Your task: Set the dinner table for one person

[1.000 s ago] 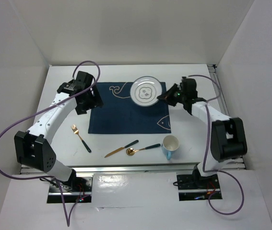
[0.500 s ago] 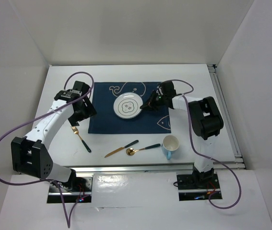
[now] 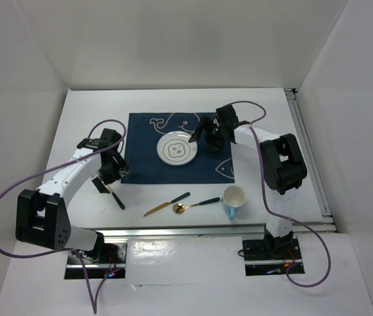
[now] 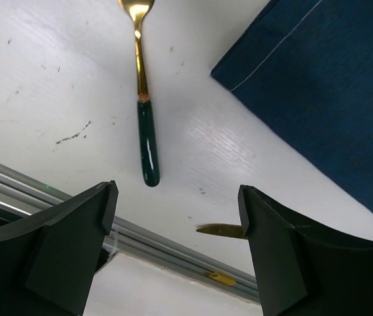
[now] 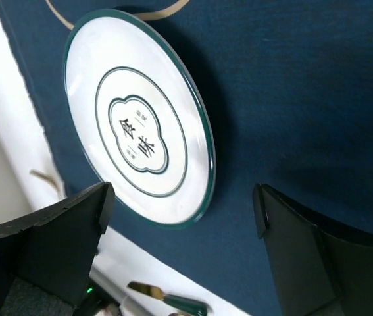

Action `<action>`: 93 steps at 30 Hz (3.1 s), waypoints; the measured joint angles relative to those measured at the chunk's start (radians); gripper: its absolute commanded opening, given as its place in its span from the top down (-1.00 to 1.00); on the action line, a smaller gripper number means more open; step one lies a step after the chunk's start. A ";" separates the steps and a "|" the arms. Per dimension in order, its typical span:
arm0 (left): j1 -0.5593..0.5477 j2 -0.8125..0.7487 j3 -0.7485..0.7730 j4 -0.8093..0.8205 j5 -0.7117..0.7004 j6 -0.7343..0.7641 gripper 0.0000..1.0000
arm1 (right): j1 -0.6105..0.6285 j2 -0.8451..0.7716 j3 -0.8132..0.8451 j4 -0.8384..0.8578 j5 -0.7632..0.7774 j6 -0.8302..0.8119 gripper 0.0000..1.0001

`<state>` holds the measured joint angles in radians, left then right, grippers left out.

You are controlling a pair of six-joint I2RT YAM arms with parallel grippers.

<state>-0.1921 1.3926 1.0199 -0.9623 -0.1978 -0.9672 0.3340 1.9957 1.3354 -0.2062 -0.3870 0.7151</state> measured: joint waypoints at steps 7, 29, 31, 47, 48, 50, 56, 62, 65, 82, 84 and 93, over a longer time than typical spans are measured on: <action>0.000 -0.040 -0.129 0.038 0.015 -0.053 -0.64 | -0.010 -0.244 -0.002 -0.116 0.195 -0.086 -1.00; 0.037 0.030 -0.195 0.148 -0.075 -0.111 1.00 | -0.150 -0.521 -0.187 -0.298 0.287 -0.218 -1.00; 0.030 0.030 -0.106 0.116 -0.106 -0.066 1.00 | -0.162 -0.547 -0.187 -0.318 0.297 -0.225 -1.00; -0.100 0.518 0.483 0.083 -0.142 0.358 1.00 | -0.184 -0.665 -0.170 -0.664 0.386 -0.212 -0.97; -0.104 0.546 0.496 0.080 -0.139 0.367 1.00 | -0.184 -0.676 -0.174 -0.674 0.373 -0.205 -0.97; -0.113 0.597 0.522 0.075 -0.136 0.389 1.00 | -0.184 -0.704 -0.200 -0.682 0.351 -0.182 -0.90; -0.128 0.631 0.547 0.077 -0.113 0.423 1.00 | -0.184 -0.826 -0.318 -0.730 0.287 -0.124 -0.83; -0.142 0.636 0.552 0.096 -0.098 0.447 1.00 | -0.184 -0.868 -0.385 -0.737 0.238 -0.095 -0.70; -0.150 0.654 0.552 0.106 -0.091 0.463 1.00 | -0.183 -0.871 -0.396 -0.757 0.246 -0.082 -0.70; -0.162 0.684 0.558 0.102 -0.093 0.438 -0.76 | -0.173 -0.980 -0.531 -0.790 0.227 -0.040 -0.32; -0.162 0.683 0.572 0.088 -0.103 0.431 -0.76 | -0.166 -0.981 -0.531 -0.790 0.225 -0.042 -0.26; -0.162 0.562 0.673 0.029 -0.140 0.388 -0.76 | -0.075 -0.975 -0.538 -0.790 0.261 -0.016 0.29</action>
<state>-0.3542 1.9549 1.6924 -0.9329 -0.3374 -0.5797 0.2592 1.0210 0.7971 -0.9962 -0.1261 0.6991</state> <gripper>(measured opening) 0.876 0.376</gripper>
